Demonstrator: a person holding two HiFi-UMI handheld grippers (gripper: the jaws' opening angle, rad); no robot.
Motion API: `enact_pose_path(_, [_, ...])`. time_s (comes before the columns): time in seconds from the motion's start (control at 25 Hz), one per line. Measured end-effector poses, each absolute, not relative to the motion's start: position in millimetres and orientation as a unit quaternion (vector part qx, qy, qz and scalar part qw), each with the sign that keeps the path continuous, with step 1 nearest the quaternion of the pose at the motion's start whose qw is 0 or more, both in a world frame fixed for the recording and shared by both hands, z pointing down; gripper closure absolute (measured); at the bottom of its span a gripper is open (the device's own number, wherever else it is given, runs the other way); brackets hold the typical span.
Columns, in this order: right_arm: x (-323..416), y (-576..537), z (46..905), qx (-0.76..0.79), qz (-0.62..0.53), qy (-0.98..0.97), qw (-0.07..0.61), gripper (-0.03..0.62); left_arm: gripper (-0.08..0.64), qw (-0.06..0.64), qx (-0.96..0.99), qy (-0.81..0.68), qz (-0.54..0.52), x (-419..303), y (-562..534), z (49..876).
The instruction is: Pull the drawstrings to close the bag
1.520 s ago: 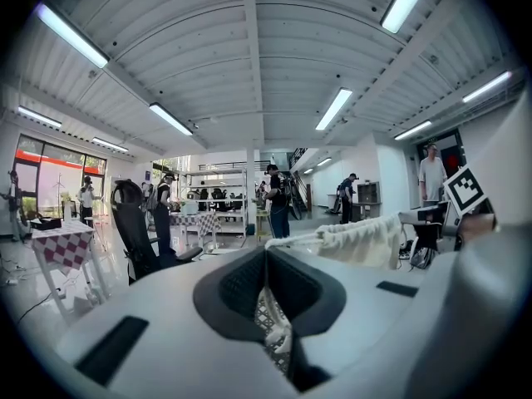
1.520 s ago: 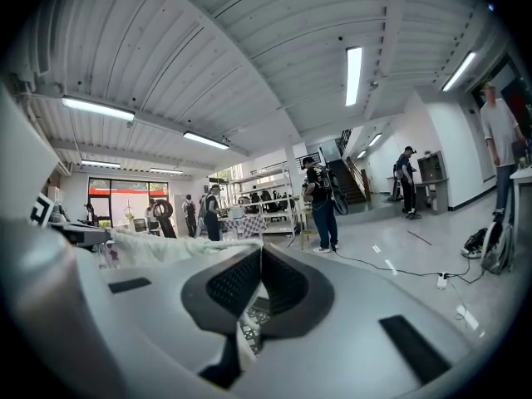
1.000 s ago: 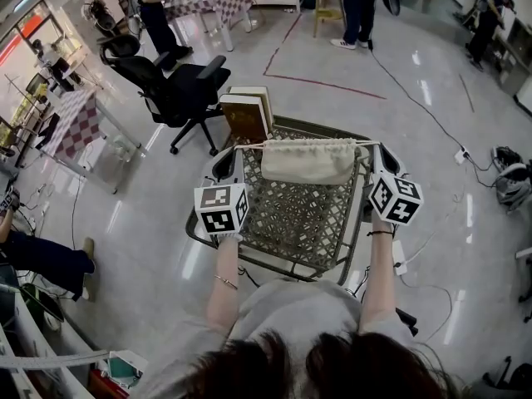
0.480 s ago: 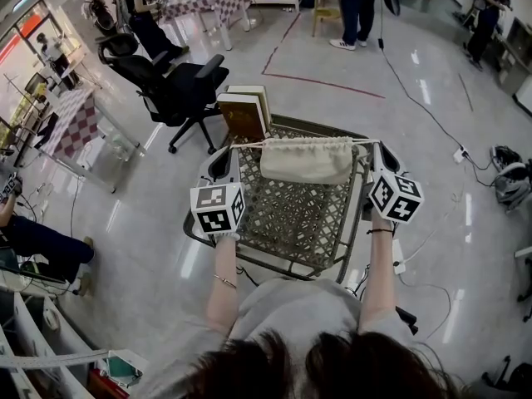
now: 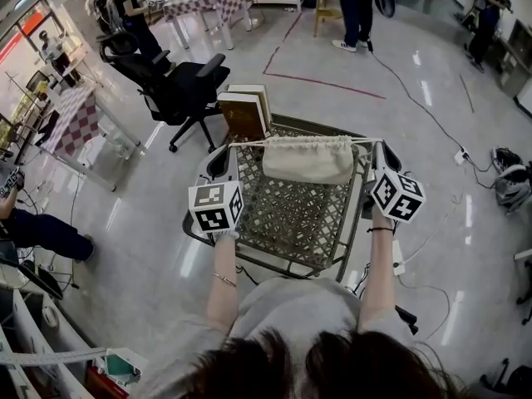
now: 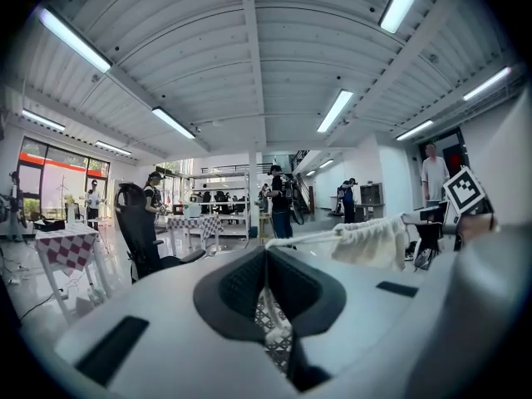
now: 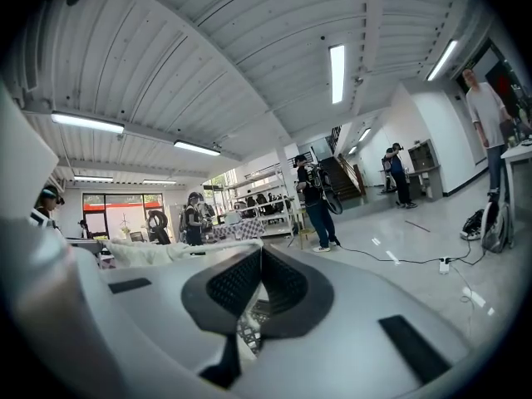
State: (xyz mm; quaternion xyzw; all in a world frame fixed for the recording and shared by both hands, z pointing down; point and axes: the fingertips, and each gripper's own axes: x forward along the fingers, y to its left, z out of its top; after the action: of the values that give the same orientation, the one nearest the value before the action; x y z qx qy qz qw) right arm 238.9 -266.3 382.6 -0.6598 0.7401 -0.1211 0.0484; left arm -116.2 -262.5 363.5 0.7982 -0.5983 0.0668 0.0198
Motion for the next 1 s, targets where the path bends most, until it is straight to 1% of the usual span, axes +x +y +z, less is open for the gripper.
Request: enact_pose_path(1.0, [253.9,-271.2,376.6,-0.682,-0.127,0.717,0.071,0.569,0.534,0.015,0.793,-0.607,0.048,-124.4,-269.9,355.3])
